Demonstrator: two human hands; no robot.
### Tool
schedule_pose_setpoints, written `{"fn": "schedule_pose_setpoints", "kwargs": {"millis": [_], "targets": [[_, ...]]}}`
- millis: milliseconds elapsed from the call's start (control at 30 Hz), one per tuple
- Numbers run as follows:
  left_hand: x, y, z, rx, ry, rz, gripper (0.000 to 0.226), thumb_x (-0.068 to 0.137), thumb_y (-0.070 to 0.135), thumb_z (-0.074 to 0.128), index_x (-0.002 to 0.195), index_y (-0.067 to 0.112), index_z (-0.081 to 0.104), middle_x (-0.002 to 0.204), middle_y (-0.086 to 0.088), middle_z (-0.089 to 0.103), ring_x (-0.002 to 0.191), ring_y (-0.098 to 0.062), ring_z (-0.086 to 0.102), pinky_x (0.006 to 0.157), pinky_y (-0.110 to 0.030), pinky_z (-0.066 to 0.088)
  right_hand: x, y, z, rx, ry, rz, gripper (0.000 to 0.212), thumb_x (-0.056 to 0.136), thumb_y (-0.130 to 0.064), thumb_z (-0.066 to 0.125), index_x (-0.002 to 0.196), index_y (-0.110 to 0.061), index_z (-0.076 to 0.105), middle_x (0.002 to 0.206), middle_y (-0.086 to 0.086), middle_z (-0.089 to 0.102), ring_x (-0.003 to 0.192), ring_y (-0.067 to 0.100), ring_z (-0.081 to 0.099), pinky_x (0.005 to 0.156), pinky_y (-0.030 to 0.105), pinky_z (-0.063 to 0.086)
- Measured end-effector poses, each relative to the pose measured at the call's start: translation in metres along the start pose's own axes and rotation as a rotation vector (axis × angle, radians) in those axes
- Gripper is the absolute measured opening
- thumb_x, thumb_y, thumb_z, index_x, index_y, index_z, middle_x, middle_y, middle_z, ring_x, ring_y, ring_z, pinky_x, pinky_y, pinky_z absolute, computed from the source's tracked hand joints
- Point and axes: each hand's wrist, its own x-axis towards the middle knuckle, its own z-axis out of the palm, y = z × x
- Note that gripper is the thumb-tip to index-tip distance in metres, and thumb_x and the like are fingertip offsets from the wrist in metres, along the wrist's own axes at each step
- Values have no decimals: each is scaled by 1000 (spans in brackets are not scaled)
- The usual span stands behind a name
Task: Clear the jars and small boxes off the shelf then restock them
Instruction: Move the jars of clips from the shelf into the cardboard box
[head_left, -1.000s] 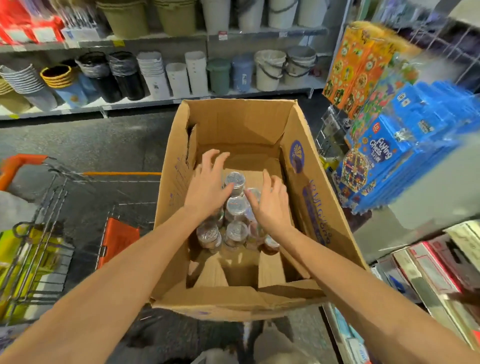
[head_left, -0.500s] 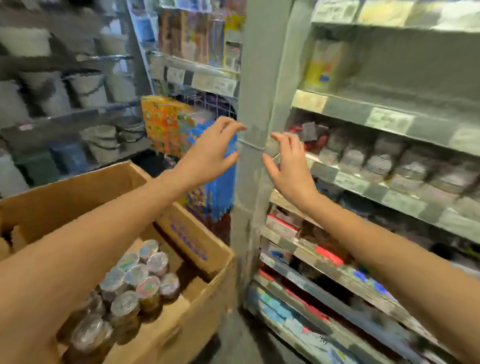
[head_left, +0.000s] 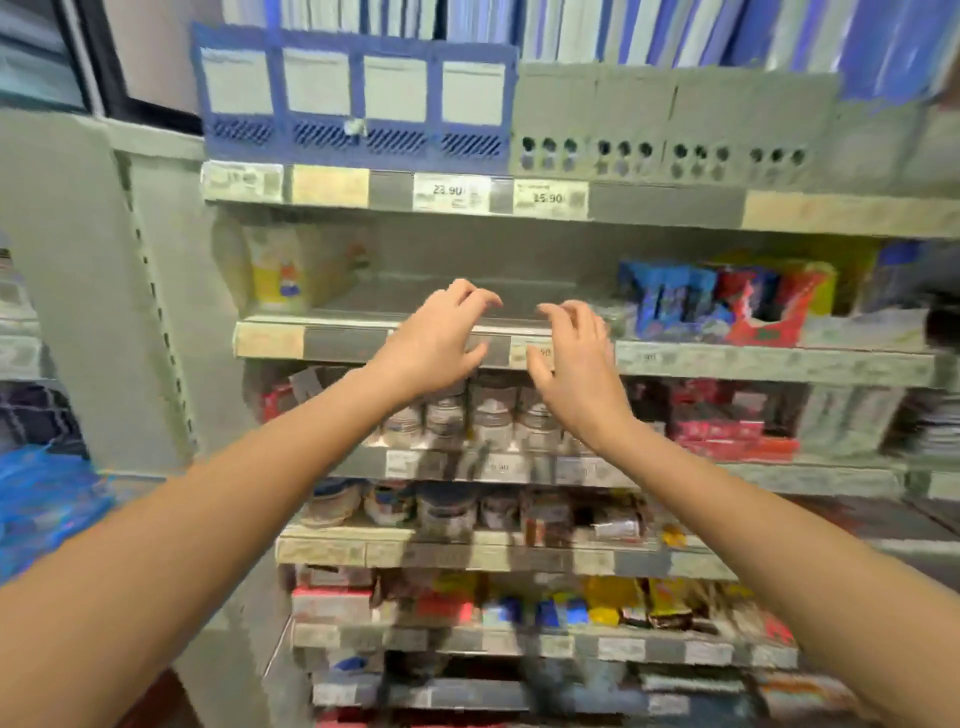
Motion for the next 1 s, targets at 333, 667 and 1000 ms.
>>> {"fn": "schedule_pose_setpoints", "kwargs": {"millis": [333,667,1000], "targets": [[119,11,61,-139,-91,11,47,91,27,57,136,20,45,128,-10,51,119,-27,49,97,-36,41,45,83,-18,-269,-23,116,48,98,-39,43,142,-21,36,146,11,31,127,31,41,113,46,21],[187,-3,106,-135,-613,-41,70,85,63,52,141,22,44,143,0,47,130,-18,44,110,-33,31,78,108,-2,-346,-166,89,48,97,-51,35,134,-22,43,131,11,49,126,31,38,112,53,16],[191,-18,124,-284,-412,133,49,88,38,63,132,25,44,126,-3,52,111,-19,53,100,-38,43,83,114,12,-261,-241,158,47,99,-45,28,136,-18,36,136,18,42,135,31,21,114,53,6]]}}
